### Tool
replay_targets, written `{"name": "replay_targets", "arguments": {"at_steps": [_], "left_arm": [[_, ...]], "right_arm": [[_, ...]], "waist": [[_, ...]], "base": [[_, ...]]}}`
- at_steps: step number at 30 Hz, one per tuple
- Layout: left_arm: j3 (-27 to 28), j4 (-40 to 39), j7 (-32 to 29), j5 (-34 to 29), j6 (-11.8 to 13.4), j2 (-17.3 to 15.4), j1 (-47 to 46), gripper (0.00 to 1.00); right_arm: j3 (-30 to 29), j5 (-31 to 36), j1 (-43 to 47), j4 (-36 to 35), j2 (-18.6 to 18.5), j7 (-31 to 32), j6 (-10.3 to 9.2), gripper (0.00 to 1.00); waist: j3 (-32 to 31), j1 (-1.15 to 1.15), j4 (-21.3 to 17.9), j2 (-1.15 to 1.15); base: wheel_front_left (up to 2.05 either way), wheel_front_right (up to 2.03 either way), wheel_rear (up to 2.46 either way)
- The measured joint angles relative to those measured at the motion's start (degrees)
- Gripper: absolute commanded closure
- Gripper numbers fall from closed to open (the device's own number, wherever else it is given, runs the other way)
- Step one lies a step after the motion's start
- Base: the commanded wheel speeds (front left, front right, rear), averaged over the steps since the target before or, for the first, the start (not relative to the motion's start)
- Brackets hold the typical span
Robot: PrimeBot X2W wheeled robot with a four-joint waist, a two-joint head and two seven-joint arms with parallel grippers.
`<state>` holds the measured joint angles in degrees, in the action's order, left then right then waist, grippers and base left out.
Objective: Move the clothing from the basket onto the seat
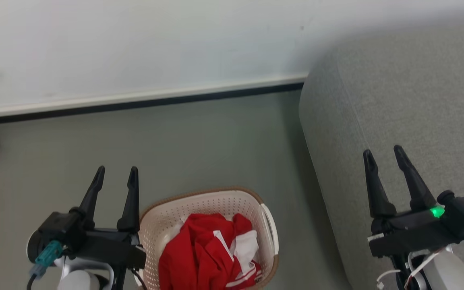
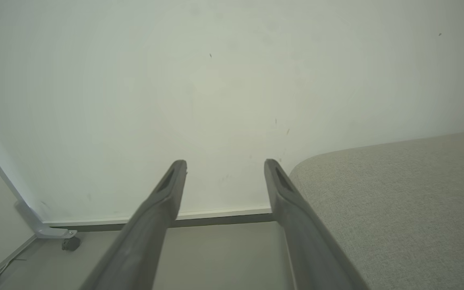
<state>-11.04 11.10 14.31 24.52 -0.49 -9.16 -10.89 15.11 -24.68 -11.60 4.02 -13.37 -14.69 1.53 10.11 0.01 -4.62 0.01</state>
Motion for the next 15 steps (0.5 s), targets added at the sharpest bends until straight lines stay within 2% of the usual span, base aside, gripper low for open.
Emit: {"name": "replay_targets", "arguments": {"at_steps": [11,15], "left_arm": [[-1.0,5.9,-2.2,-0.5,-0.1,-0.1,-6.8,0.00],[-2.4,8.7,-3.6,-1.1,-1.1,-0.6,-9.8,0.00]], "right_arm": [[-0.6,0.0,-4.7,-3.6,1.8,0.0,0.07,0.00],[-0.7,0.6,-7.4,-5.0,2.5,0.0,0.40,0.00]], "waist": [[8.3,0.00,-1.9,0.00],[12.3,0.01,-2.7,0.00]], "base": [[0.00,0.00,0.00],[0.00,0.00,0.00]]}}
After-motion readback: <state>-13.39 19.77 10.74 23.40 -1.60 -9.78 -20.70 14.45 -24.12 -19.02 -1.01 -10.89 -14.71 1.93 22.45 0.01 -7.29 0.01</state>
